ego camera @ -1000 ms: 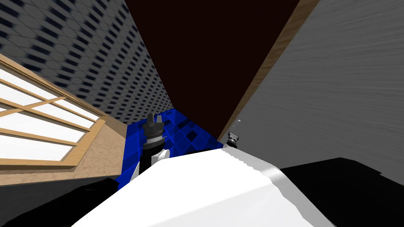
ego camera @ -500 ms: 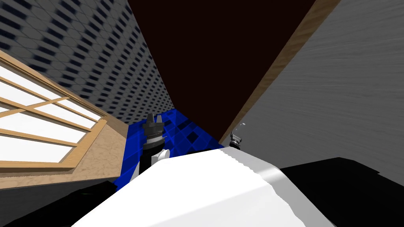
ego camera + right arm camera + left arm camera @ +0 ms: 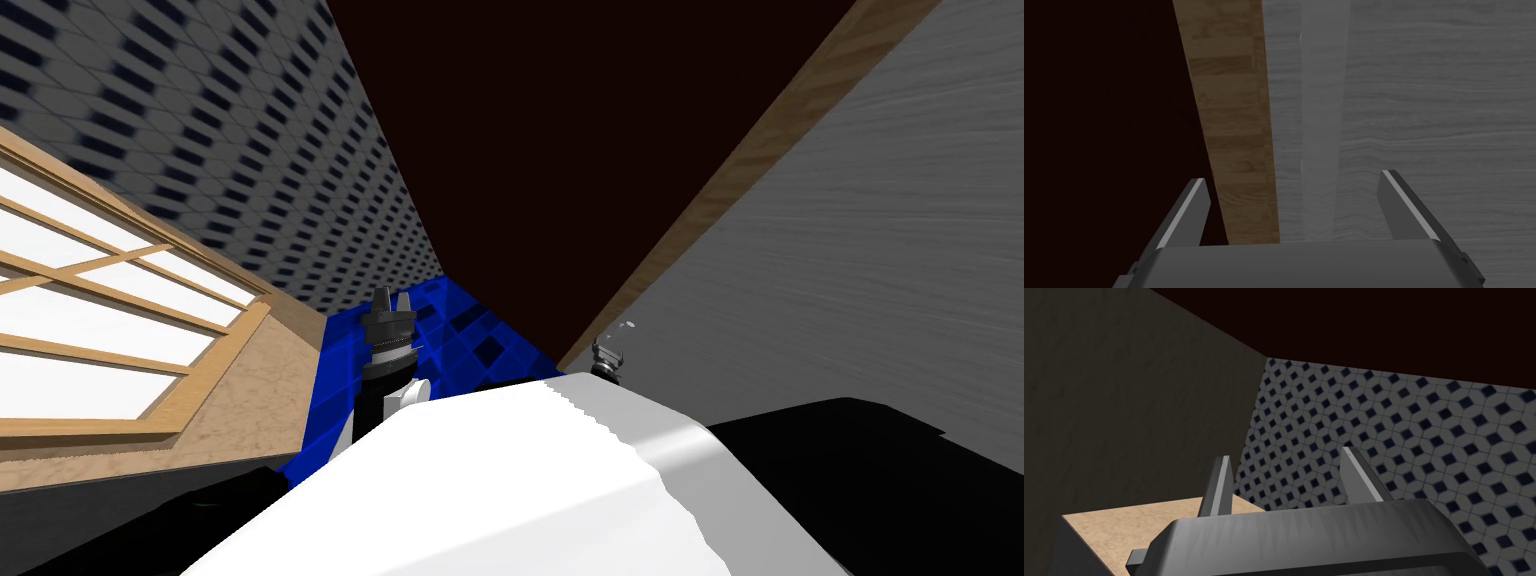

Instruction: Pull the door open

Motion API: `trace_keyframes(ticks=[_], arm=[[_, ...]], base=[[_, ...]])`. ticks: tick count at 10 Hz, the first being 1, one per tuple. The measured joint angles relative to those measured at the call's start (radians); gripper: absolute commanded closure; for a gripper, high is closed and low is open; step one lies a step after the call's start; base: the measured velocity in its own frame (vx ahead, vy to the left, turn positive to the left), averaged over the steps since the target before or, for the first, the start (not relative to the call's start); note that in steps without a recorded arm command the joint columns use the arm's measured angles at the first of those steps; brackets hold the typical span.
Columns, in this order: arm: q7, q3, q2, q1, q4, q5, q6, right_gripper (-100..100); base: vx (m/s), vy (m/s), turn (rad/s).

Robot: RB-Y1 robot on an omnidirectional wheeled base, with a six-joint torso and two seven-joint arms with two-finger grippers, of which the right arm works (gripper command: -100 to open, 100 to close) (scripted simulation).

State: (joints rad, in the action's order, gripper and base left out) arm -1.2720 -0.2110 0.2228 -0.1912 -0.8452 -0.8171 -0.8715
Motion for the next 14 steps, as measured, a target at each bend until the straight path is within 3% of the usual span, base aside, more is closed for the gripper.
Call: trace_keyframes(ticks=[2, 7, 9, 10, 14], arm=[[-0.05, -0.009, 0.026, 0.004, 0.047, 0.014, -0.011, -100], [-0.133, -0.037, 0.07, -0.026, 0.072, 0.04, -0.006, -100], [-0.179, -0.034, 0.085, -0.025, 0.119, 0.055, -0.018, -100], [-0.184, -0.033, 0.083, -0.026, 0.122, 0.057, -0.018, 100], [-0.179, -0.037, 0.087, -0.027, 0.119, 0.054, -0.021, 100]], base=[[0.09, -0.026, 0.039], [0.078, -0.045, 0.03], [0.023, -0.046, 0.036], [-0.006, 0.025, 0.01], [-0.005, -0.003, -0.014]])
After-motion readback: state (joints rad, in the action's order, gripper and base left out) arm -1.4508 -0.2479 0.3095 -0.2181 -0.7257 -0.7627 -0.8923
